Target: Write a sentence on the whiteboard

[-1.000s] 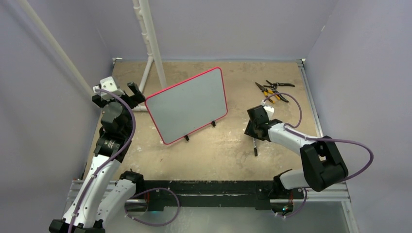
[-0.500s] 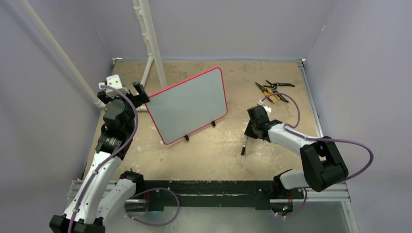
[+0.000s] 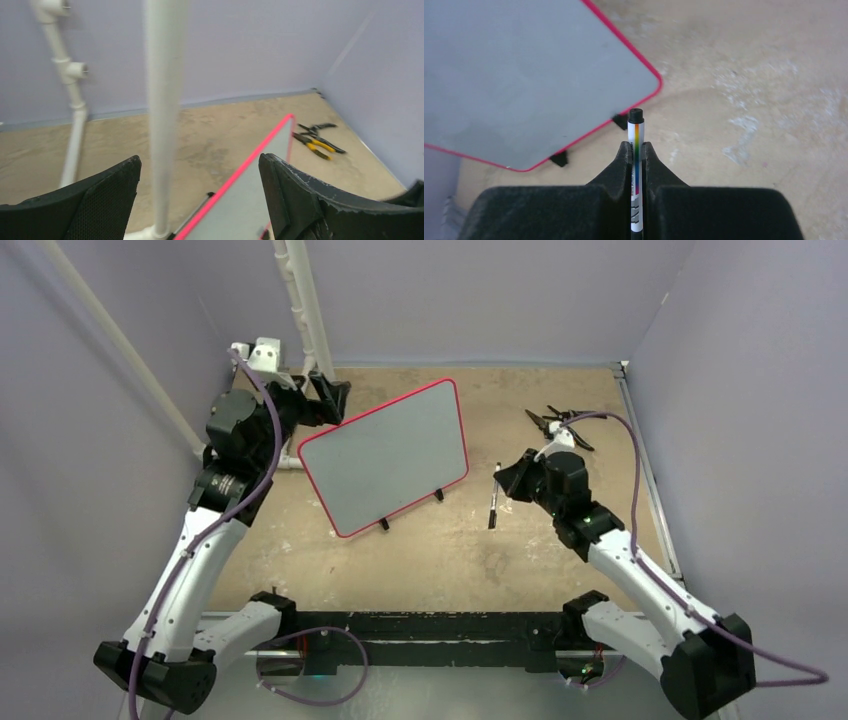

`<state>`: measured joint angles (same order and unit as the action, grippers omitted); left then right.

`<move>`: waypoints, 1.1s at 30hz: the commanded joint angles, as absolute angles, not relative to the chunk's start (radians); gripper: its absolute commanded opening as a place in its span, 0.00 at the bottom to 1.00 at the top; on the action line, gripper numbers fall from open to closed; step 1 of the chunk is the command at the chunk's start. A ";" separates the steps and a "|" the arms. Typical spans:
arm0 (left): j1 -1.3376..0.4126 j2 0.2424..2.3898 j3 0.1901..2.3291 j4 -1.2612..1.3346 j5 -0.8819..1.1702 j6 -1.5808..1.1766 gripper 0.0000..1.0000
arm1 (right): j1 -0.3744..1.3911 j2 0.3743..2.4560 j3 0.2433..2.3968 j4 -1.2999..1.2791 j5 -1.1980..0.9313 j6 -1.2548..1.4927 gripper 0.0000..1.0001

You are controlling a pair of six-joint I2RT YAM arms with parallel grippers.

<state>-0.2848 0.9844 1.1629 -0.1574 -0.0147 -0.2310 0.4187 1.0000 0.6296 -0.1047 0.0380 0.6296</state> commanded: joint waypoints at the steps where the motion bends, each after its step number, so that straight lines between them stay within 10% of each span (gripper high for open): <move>1: -0.357 1.024 1.222 -0.179 0.201 -0.321 0.86 | 0.417 0.865 0.613 0.078 -0.122 0.577 0.00; 24: -0.930 1.231 0.979 0.206 0.267 -0.634 0.85 | 0.419 0.739 0.568 0.616 -0.377 0.766 0.00; 28: -0.972 1.294 0.982 0.269 0.283 -0.645 0.59 | 0.418 0.728 0.562 0.619 -0.367 0.771 0.00; 33: -0.988 1.312 0.979 0.263 0.242 -0.635 0.49 | 0.419 0.724 0.561 0.621 -0.360 0.772 0.00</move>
